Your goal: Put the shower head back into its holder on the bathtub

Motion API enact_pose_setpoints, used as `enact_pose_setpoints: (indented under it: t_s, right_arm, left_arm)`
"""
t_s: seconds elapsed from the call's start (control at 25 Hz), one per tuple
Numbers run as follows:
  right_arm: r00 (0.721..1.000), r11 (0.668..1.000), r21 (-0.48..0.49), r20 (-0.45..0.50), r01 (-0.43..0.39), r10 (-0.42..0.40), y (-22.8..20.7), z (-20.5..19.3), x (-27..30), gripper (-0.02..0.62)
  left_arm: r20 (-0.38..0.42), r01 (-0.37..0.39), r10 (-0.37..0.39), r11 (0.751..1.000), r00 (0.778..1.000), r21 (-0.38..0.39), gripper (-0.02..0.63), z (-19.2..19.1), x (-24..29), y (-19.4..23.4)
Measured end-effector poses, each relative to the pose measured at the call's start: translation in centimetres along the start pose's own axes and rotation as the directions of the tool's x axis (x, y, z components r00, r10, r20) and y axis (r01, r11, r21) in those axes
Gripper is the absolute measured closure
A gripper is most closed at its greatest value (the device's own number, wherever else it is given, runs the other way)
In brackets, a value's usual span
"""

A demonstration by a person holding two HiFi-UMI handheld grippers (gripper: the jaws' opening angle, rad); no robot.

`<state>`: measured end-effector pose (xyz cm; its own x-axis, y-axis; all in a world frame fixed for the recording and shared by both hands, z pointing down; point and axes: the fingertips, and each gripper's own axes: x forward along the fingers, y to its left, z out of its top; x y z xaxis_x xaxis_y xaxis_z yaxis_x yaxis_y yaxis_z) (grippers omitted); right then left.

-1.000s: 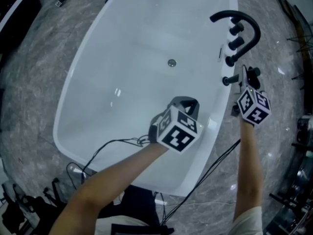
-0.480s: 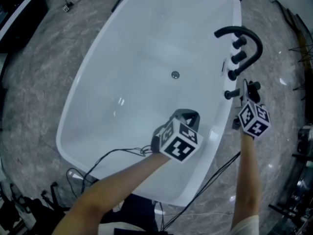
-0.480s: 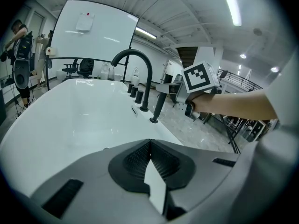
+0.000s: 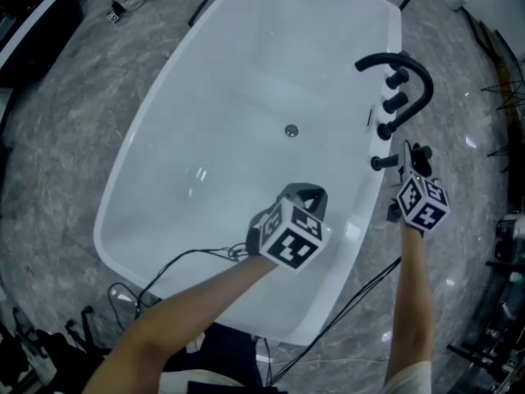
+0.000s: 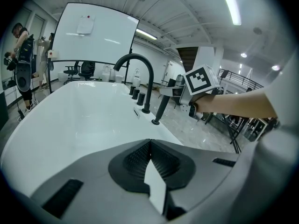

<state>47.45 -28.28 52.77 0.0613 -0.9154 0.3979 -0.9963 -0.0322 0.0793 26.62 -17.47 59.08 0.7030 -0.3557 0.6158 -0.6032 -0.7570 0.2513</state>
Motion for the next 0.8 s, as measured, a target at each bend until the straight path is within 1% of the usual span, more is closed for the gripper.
enact_pose_setpoints:
  t_s: [0.36, 0.8]
  right_arm:
    - [1.0, 1.0, 0.006, 0.003, 0.011, -0.011, -0.57, 0.33, -0.51, 0.459]
    - [0.999, 0.999, 0.045, 0.051, 0.011, -0.013, -0.27, 0.85, 0.04, 0.459]
  left_arm:
    - [0.0, 0.008, -0.008, 1.0, 1.0, 0.002, 0.591, -0.07, -0.17, -0.5]
    - [-0.001, -0.006, 0.006, 1.0, 1.0, 0.004, 0.591, -0.24, -0.39, 0.02]
